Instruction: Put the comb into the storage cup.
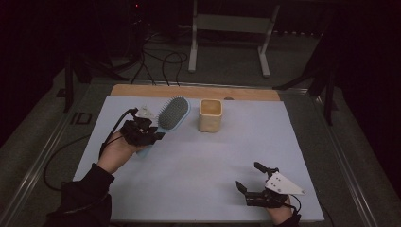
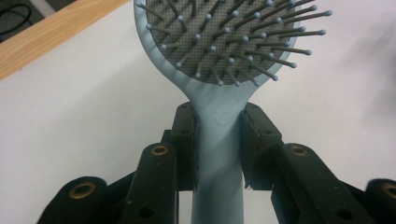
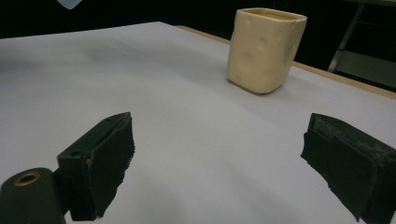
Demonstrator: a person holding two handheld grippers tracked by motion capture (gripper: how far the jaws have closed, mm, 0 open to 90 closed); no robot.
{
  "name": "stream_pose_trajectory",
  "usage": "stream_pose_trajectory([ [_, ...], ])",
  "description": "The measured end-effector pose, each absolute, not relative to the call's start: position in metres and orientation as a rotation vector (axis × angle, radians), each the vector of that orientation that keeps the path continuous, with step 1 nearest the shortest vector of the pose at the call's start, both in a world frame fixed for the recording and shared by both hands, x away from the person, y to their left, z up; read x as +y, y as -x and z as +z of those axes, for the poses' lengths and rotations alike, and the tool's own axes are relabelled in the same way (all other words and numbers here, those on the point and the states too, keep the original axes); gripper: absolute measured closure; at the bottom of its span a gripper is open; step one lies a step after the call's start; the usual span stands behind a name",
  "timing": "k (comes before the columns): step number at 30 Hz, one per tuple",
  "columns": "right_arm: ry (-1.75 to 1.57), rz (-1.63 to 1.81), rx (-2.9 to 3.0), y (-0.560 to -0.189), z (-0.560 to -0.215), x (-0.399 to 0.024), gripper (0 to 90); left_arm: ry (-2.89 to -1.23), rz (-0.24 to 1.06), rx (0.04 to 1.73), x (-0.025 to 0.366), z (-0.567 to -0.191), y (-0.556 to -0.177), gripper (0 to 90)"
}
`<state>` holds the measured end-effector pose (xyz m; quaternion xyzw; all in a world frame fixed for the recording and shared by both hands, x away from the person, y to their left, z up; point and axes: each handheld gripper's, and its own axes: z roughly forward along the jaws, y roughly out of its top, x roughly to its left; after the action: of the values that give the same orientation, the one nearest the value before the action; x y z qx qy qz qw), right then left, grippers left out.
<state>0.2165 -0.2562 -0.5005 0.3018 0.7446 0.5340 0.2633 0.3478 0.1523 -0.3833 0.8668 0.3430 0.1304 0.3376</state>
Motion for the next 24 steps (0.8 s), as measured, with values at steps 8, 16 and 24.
stream_pose_trajectory([
  [8,-0.814,1.444,2.013,-0.217,-0.500,-0.256,8.8,-2.202,0.379,0.884,0.141,-0.375,-0.355,70.1],
  [16,-0.810,1.445,2.004,-0.217,-0.500,-0.258,8.8,-2.164,0.399,0.841,0.125,-0.367,-0.364,70.1],
  [24,-0.813,1.449,2.004,-0.217,-0.500,-0.258,8.8,-2.132,0.408,0.809,0.109,-0.365,-0.373,70.1],
])
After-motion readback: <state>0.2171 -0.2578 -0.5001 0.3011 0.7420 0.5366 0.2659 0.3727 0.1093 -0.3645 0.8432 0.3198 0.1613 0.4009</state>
